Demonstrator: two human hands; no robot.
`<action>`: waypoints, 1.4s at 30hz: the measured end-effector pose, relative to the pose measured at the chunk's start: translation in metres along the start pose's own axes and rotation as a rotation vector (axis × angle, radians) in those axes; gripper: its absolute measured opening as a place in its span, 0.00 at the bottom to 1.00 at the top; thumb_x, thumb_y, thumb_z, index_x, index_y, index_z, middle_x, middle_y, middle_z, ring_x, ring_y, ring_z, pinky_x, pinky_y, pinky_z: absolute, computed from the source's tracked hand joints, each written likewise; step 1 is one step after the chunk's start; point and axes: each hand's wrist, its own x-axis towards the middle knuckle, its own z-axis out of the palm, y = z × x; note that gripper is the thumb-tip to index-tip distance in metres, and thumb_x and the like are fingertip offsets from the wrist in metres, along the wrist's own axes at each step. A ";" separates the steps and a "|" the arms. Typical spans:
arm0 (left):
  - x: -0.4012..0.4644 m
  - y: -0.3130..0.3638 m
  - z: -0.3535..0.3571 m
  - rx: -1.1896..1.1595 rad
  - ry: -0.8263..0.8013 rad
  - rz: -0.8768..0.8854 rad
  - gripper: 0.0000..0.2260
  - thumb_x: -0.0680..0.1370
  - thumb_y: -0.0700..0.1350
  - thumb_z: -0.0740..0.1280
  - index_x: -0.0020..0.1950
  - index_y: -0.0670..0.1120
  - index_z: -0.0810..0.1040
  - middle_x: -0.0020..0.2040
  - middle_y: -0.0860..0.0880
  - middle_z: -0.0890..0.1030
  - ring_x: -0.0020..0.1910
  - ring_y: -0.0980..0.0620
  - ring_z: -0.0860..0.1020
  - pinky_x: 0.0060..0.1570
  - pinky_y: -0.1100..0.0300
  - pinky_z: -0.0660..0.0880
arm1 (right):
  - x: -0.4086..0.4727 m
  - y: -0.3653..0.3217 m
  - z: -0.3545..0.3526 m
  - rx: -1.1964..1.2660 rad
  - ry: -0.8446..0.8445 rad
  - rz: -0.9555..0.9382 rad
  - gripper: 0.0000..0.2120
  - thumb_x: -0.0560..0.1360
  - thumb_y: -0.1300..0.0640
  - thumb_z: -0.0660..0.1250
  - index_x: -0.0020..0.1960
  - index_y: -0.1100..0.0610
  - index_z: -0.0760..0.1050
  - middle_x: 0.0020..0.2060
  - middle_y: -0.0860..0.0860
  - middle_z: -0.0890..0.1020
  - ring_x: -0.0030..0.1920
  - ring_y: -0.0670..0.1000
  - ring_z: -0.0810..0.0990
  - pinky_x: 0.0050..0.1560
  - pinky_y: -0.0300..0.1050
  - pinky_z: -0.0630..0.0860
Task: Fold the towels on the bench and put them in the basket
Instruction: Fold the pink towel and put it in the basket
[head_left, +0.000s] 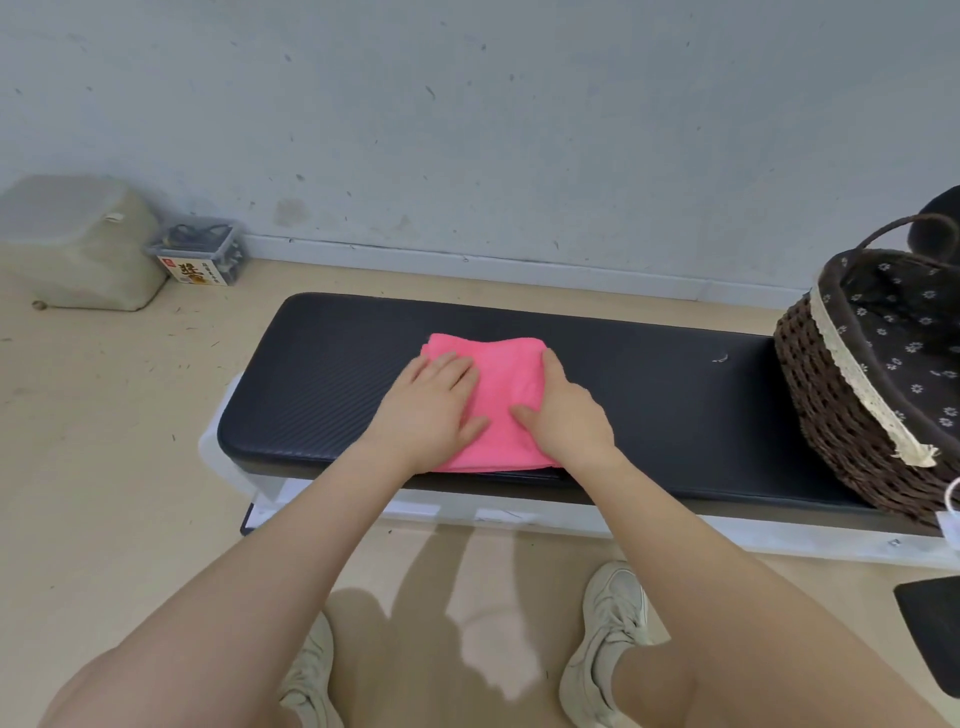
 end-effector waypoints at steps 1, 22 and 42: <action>0.001 -0.002 0.002 0.017 -0.113 0.002 0.32 0.79 0.60 0.50 0.77 0.44 0.51 0.78 0.47 0.51 0.77 0.50 0.49 0.74 0.52 0.45 | 0.002 0.001 -0.003 0.079 -0.017 0.014 0.32 0.74 0.50 0.66 0.73 0.55 0.56 0.58 0.57 0.75 0.55 0.60 0.77 0.47 0.50 0.74; 0.011 0.015 0.000 -0.489 -0.209 0.020 0.36 0.69 0.56 0.73 0.73 0.54 0.62 0.73 0.53 0.58 0.73 0.51 0.56 0.69 0.55 0.60 | -0.022 -0.028 -0.027 -0.168 -0.101 -0.356 0.22 0.71 0.59 0.61 0.64 0.55 0.62 0.46 0.53 0.69 0.45 0.59 0.76 0.39 0.49 0.74; 0.045 -0.015 -0.030 -0.586 -0.198 -0.247 0.31 0.76 0.52 0.67 0.74 0.45 0.59 0.70 0.45 0.69 0.66 0.46 0.70 0.60 0.57 0.67 | -0.028 -0.022 -0.025 -0.211 0.113 -0.347 0.08 0.78 0.50 0.60 0.49 0.53 0.72 0.43 0.49 0.73 0.43 0.52 0.72 0.39 0.45 0.67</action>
